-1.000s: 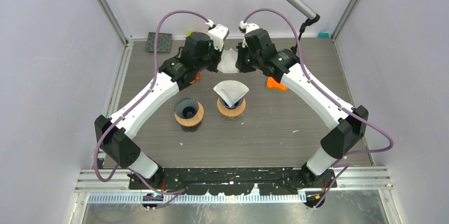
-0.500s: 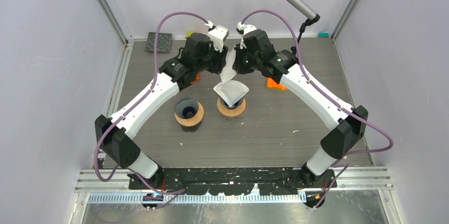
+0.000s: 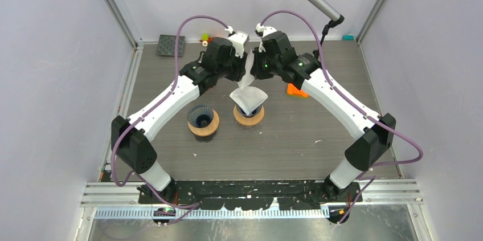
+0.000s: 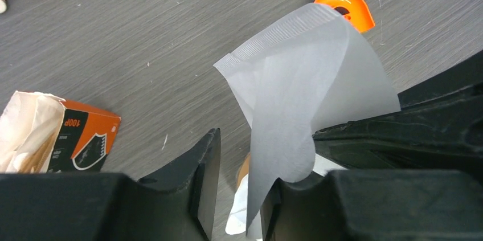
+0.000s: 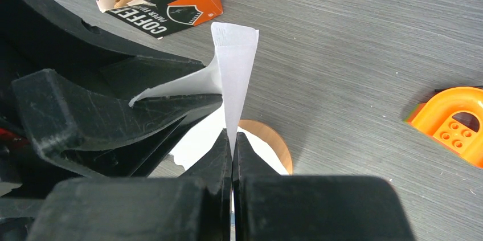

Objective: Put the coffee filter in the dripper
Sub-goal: Place the coffee filter in the coffee dripper.

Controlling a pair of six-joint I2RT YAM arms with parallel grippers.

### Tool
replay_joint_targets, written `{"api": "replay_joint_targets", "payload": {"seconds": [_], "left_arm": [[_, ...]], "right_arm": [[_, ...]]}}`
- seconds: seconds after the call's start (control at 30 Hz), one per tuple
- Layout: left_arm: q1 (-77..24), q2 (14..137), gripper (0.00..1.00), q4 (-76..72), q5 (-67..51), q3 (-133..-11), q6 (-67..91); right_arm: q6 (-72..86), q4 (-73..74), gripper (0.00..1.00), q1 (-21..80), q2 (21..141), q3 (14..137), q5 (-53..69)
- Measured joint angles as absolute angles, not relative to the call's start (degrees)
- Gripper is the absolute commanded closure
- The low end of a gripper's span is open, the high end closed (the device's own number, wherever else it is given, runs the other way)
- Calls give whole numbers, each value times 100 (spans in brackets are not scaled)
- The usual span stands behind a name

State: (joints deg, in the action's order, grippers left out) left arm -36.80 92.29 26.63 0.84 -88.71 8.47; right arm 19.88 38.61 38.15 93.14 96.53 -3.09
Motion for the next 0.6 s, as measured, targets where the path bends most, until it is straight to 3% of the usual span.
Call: {"api": "replay_joint_targets", "payload": {"seconds": [0.2, 0.6], "left_arm": [[-3680, 9240, 78, 2661, 152, -8895, 829], [-3682, 9240, 76, 2655, 561, -8897, 478]], "right_arm": [[1990, 3859, 100, 3815, 9314, 9653, -309], [1986, 3859, 100, 3835, 9317, 9653, -399]]}}
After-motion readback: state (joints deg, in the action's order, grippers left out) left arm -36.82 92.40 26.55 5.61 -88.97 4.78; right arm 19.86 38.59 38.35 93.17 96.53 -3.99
